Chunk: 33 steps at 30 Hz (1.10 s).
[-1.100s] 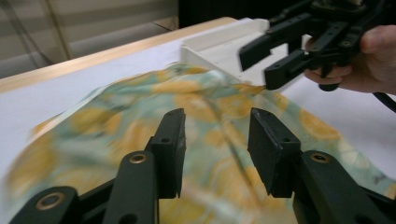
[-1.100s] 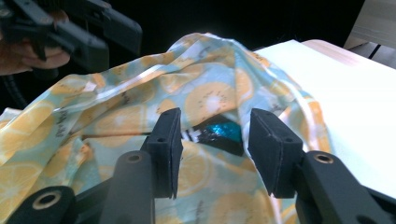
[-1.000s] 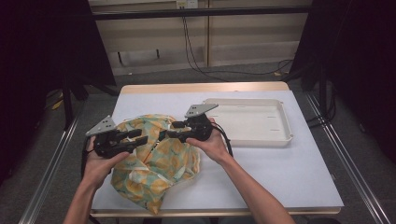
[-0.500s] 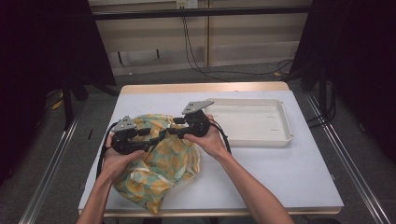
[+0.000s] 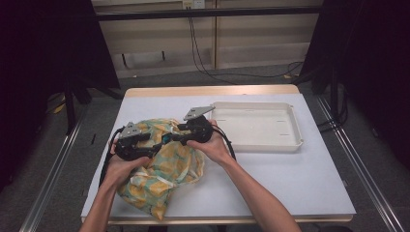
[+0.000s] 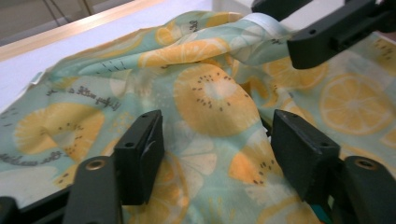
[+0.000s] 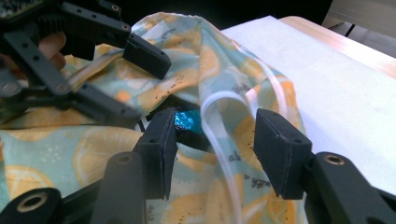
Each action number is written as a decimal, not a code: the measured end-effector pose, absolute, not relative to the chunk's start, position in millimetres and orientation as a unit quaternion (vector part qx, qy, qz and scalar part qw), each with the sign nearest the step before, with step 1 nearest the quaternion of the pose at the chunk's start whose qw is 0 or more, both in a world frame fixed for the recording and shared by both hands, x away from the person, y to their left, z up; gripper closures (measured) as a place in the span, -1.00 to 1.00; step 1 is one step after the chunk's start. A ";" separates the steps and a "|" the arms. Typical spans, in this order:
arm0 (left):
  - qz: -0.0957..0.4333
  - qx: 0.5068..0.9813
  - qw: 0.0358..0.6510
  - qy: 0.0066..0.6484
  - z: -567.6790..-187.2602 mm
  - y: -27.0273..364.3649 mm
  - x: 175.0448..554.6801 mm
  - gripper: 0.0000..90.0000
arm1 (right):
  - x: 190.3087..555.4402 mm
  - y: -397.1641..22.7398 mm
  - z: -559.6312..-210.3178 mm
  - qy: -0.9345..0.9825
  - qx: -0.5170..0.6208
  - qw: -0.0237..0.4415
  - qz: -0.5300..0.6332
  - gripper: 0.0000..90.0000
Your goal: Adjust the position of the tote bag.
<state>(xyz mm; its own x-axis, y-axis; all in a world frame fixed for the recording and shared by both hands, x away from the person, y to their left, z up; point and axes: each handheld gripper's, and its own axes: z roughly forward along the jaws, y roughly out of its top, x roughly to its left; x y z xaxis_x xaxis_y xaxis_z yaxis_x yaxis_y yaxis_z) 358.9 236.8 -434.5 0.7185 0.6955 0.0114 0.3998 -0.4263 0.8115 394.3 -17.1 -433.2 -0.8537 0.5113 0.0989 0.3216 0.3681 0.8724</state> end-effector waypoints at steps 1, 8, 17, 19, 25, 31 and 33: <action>0.187 0.827 0.415 0.331 -434.1 236.9 358.7 -0.04 | 394.3 -16.4 -433.8 0.823 0.254 0.096 0.499 0.10; 0.176 0.819 0.426 0.343 -428.7 251.3 359.0 0.99 | 399.1 -13.6 -439.7 0.830 0.258 0.100 0.483 0.26; 0.174 0.767 0.482 0.386 -418.0 290.4 361.7 1.00 | 403.8 -14.9 -441.3 0.837 0.264 0.110 0.467 0.69; 0.174 0.757 0.490 0.394 -415.6 300.4 362.6 1.00 | 405.8 -16.6 -439.6 0.836 0.265 0.116 0.466 0.82; 0.184 0.745 0.494 0.409 -413.8 322.9 362.1 1.00 | 415.8 -26.7 -433.4 0.830 0.283 0.139 0.461 1.00; 0.187 0.737 0.497 0.417 -415.4 337.4 357.7 1.00 | 421.6 -34.4 -433.4 0.822 0.299 0.144 0.462 1.00; 0.190 0.740 0.490 0.421 -416.8 339.7 358.1 1.00 | 423.2 -34.2 -434.8 0.819 0.305 0.147 0.463 1.00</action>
<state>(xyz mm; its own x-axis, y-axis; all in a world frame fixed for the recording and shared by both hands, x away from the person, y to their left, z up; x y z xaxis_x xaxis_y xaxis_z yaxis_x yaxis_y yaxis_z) 358.1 339.7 -416.8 0.5739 0.8084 -0.1308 0.4362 -0.1667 0.8843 423.2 -34.2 -434.8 -0.7713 0.6352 0.0416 0.3631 0.3854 0.8483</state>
